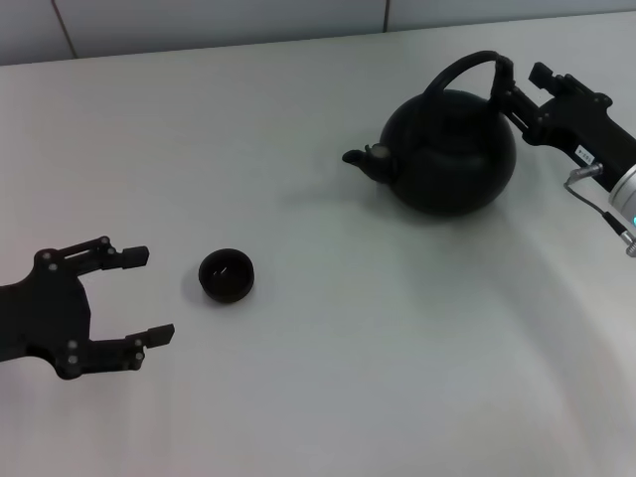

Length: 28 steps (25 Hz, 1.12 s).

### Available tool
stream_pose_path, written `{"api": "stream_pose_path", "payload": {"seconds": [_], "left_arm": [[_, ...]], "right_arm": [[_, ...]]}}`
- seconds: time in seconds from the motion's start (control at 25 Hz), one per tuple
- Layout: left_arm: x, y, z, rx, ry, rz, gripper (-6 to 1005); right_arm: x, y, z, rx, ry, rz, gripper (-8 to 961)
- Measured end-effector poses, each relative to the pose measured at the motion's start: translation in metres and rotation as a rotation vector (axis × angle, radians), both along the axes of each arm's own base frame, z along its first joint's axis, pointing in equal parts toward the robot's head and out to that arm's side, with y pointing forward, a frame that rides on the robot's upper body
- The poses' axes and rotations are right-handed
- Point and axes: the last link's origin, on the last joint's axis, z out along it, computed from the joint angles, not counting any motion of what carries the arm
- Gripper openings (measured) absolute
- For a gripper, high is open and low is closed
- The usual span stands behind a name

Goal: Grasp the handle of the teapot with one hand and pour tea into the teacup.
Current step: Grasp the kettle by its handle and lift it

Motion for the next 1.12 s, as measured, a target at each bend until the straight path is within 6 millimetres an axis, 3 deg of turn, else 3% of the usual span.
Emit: {"api": "stream_pose_path", "payload": {"seconds": [0.28,0.8,1.12], "left_arm": [[-0.0001,-0.0001,0.0005,0.002,0.001,0.000,842],[-0.0008,-0.0008,0.0024,0.009,0.007,-0.002,842],[-0.0011,-0.0010,0.0032,0.010,0.010,-0.004,842]], "right_arm": [[0.0010,-0.0002,0.0019,0.010,0.003,-0.004,376],[0.0002,-0.0009,0.0013,0.011,0.008,0.000,129],[-0.0089,-0.0005,0.0012,0.009,0.021,0.053,130]]}}
